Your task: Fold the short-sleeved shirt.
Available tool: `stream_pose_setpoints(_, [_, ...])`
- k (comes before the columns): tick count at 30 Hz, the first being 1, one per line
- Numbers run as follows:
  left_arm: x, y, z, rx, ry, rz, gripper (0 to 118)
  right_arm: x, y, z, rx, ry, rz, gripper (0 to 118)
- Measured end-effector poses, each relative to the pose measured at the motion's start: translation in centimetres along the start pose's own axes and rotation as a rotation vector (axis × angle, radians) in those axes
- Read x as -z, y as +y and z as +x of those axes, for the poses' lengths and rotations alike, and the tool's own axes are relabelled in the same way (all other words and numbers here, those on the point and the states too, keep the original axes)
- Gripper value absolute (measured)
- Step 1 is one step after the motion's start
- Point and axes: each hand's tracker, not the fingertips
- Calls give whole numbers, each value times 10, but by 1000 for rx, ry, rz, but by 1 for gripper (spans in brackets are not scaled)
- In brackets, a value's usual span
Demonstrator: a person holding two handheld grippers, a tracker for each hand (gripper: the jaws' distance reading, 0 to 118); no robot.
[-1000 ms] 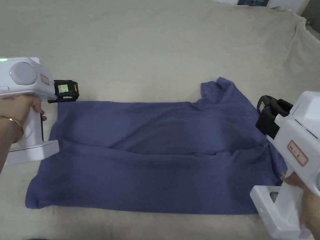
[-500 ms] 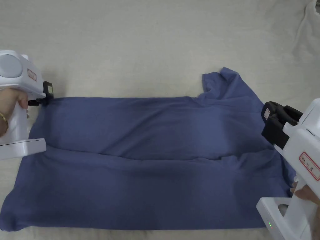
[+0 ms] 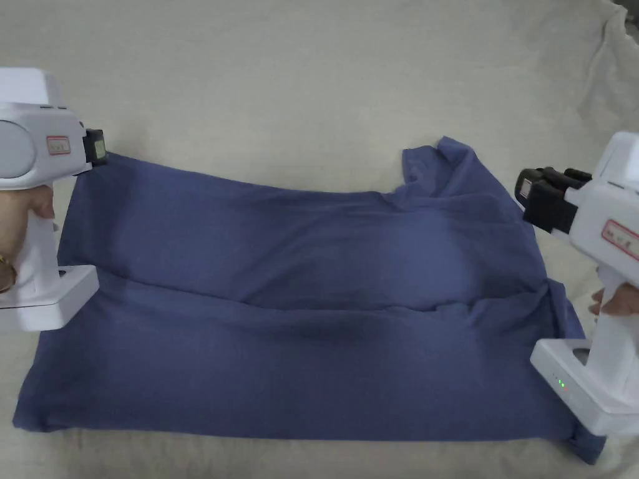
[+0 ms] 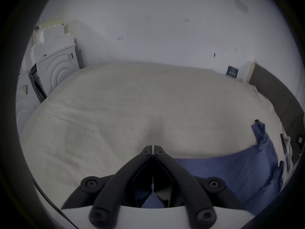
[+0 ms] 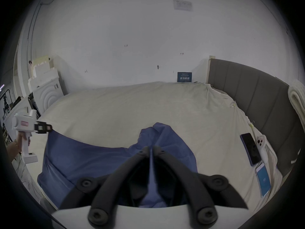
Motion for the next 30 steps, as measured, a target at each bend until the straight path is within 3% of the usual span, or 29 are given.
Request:
stream_pose_setpoints(1, [-6, 0, 0, -8, -2, 4, 0, 10, 9, 5, -11, -16, -45, 45])
stream_pose_setpoints(3, [-14, -1, 0, -11, -10, 14, 0, 32, 23, 15, 38, 7, -99, 108])
stream_pose_setpoints(4, [-17, -2, 1, -10, -9, 17, 0, 44, 30, 19, 58, -7, -134, 115])
stream_pose_setpoints(9, [-10, -3, -9, -19, 1, 12, 0, 105, 52, 40, 82, -73, -303, 116])
stream_pose_setpoints(16, [-4, -4, -15, -53, 13, -4, 0, 186, 35, 67, 23, -244, -526, 113])
stream_pose_setpoints(20, [-1, -3, -17, -63, 12, -11, 0, 206, 22, 85, 94, -276, -564, 91])
stream_pose_setpoints(22, [2, -1, -17, -74, 8, -12, 0, 209, 18, 91, 151, -294, -540, 86])
stream_pose_setpoints(23, [3, -1, -17, -75, 10, -12, 0, 211, 16, 93, 162, -282, -540, 86])
stream_pose_setpoints(25, [5, -2, -15, -70, 15, -16, 0, 217, 10, 96, 187, -254, -554, 74])
stream_pose_setpoints(30, [7, -4, -16, -50, 26, -32, 0, 222, -1, 90, 182, -232, -554, 50])
